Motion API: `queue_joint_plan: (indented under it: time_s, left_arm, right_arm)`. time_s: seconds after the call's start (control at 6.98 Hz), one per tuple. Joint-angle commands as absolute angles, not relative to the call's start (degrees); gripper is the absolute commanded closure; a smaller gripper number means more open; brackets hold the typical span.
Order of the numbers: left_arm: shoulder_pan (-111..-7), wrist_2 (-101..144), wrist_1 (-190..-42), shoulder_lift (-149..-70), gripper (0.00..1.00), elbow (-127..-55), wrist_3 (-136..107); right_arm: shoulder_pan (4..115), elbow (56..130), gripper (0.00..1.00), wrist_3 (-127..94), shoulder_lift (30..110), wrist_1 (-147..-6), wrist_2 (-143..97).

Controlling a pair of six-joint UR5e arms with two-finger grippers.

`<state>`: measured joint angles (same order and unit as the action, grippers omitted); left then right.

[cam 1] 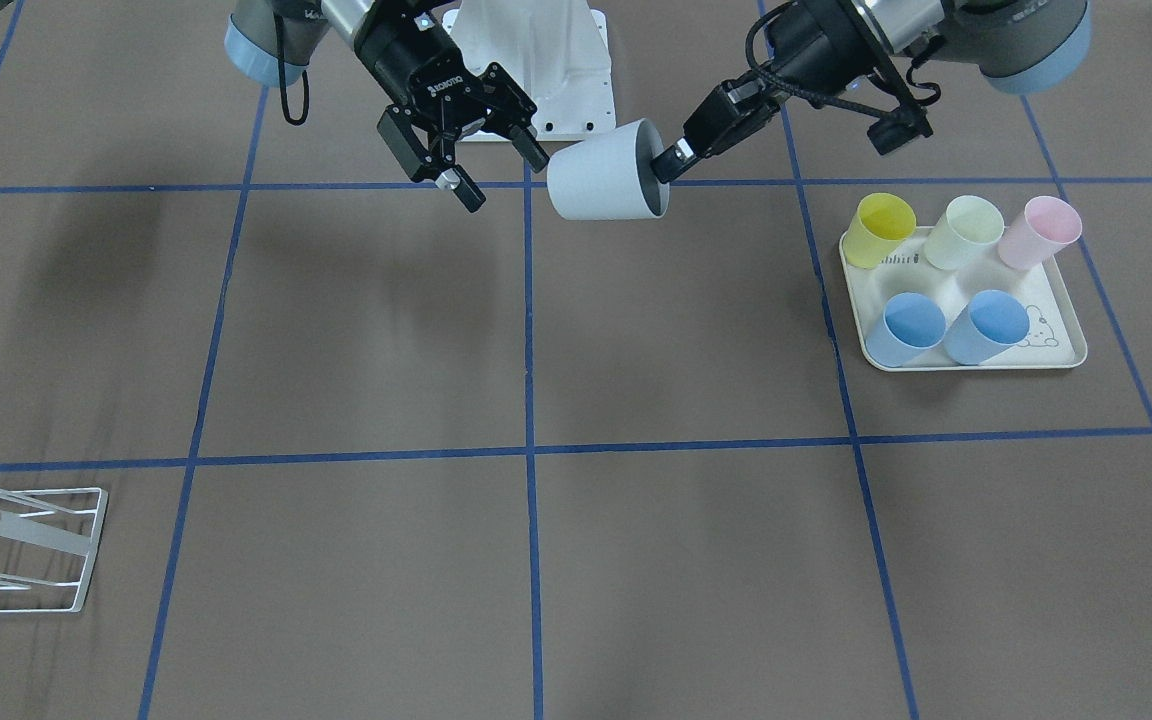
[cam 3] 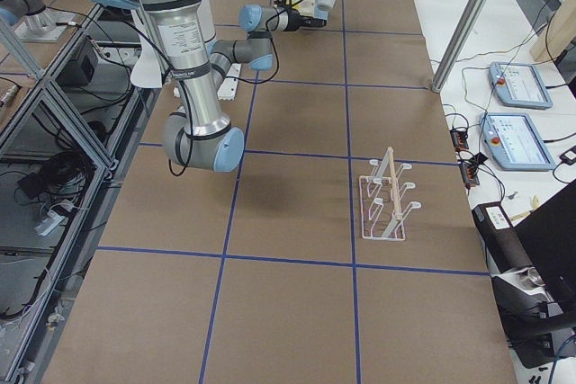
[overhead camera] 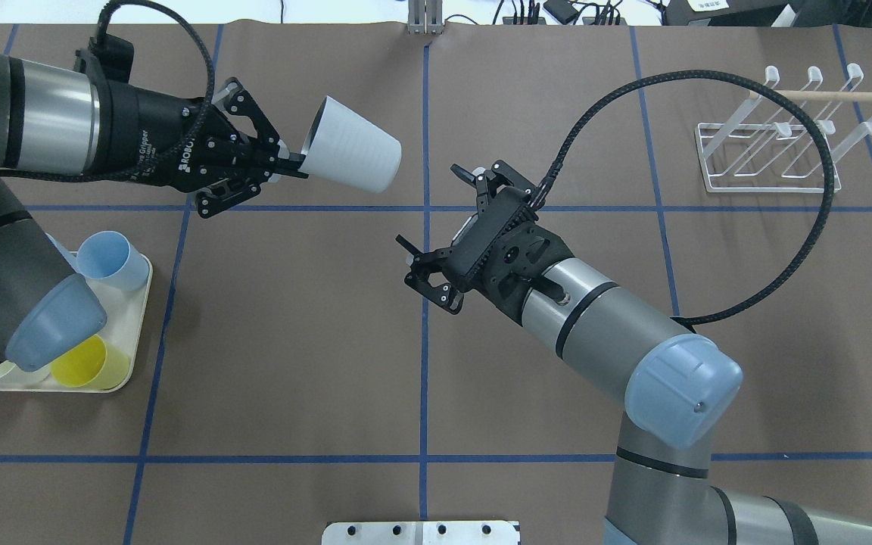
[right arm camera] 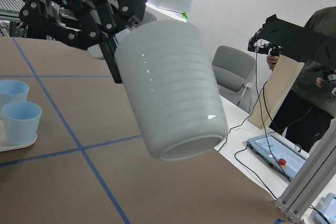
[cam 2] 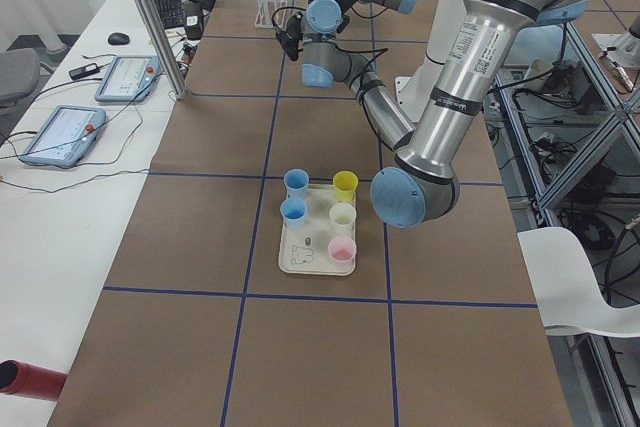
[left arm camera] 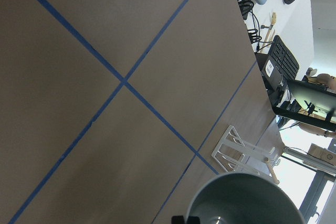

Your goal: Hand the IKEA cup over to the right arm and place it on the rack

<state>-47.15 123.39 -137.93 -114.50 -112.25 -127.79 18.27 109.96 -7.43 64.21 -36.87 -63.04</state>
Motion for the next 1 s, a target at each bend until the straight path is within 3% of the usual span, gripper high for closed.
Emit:
queue_joint_plan:
  time_s: [0.0, 0.86]
  left_arm:
    - [-45.19, 122.01, -137.90, -115.31, 1.00, -112.32, -128.32]
    - [-40.70, 119.62, -137.81, -115.22, 1.00, -112.32, -127.79]
  right_arm:
    - [17.84, 109.42, 0.02, -6.68, 64.07, -36.91, -62.75]
    - [17.84, 109.42, 0.02, -5.71, 63.81, -36.91, -62.75]
